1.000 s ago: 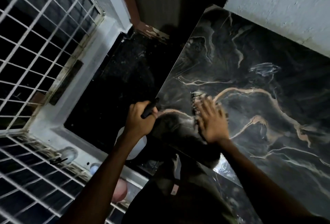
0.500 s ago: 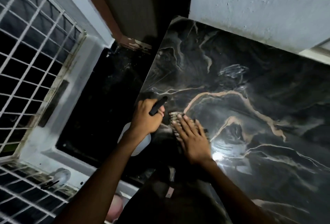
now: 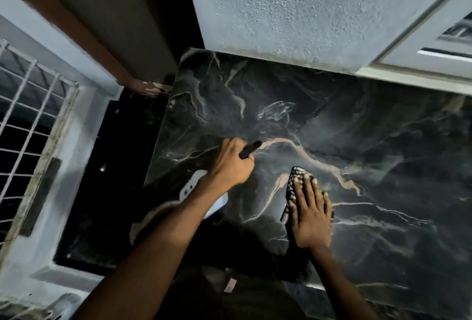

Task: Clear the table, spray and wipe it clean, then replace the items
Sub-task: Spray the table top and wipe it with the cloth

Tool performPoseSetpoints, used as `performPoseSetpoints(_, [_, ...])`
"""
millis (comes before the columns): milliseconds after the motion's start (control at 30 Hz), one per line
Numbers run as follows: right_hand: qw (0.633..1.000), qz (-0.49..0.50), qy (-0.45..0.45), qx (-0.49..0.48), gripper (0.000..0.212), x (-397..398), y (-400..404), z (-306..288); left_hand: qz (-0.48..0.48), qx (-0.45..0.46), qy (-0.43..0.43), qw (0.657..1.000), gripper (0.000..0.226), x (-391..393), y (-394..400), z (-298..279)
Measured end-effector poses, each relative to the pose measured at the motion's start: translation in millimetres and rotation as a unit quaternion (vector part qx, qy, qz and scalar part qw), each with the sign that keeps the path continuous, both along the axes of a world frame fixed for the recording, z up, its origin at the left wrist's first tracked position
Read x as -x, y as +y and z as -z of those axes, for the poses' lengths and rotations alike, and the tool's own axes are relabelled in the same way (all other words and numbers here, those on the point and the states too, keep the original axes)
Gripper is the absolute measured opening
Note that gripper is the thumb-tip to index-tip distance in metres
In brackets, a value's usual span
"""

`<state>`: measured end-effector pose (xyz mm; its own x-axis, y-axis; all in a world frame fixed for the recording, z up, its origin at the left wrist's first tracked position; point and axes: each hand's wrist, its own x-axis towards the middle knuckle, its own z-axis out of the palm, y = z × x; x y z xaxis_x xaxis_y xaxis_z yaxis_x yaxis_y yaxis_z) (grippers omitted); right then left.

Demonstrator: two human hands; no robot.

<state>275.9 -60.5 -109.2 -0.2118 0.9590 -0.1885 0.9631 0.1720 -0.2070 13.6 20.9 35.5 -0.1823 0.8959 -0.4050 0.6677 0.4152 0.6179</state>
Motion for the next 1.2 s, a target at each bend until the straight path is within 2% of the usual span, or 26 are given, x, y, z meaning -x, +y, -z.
performPoseSetpoints(133, [1.000,0.004,0.013,-0.002,0.063,1.2,-0.7,-1.0,0.018,0.010,-0.015,1.000,0.013,-6.0,17.2,0.6])
performPoseSetpoints(300, [1.000,0.010,0.011,-0.008,0.061,3.6,1.0,-2.8,0.019,0.024,0.040,0.999,0.019,-2.4,33.4,3.0])
performPoseSetpoints(467, [0.999,0.030,0.010,-0.006,0.061,8.7,2.6,-3.3,0.021,0.048,-0.013,0.999,0.015,-1.2,54.2,1.2])
performPoseSetpoints(567, [0.999,0.043,0.007,-0.007,0.061,11.2,4.5,-2.0,0.033,0.037,-0.001,0.999,0.012,-3.5,66.4,-1.0])
performPoseSetpoints(667, [0.998,0.056,0.008,0.000,0.062,13.4,16.0,-1.9,0.015,0.018,0.012,1.000,0.023,1.6,71.9,-2.6])
performPoseSetpoints(800, [0.992,0.124,0.008,0.008,0.062,18.9,67.3,-9.0,-0.023,0.030,-0.040,0.998,0.014,22.6,69.9,2.6])
performPoseSetpoints(967, [0.975,0.223,0.006,0.000,0.067,77.1,184.5,-18.2,-0.110,0.013,-0.064,0.992,0.029,53.9,54.0,8.5])
performPoseSetpoints(1067, [0.987,0.160,0.019,-0.003,0.067,155.8,232.2,-18.3,-0.130,-0.017,-0.051,0.990,0.022,70.8,46.9,11.1])
performPoseSetpoints(1200, [0.997,-0.067,0.033,-0.011,0.065,245.5,194.5,-18.3,-0.149,-0.027,-0.034,0.988,0.023,86.2,42.9,12.5])
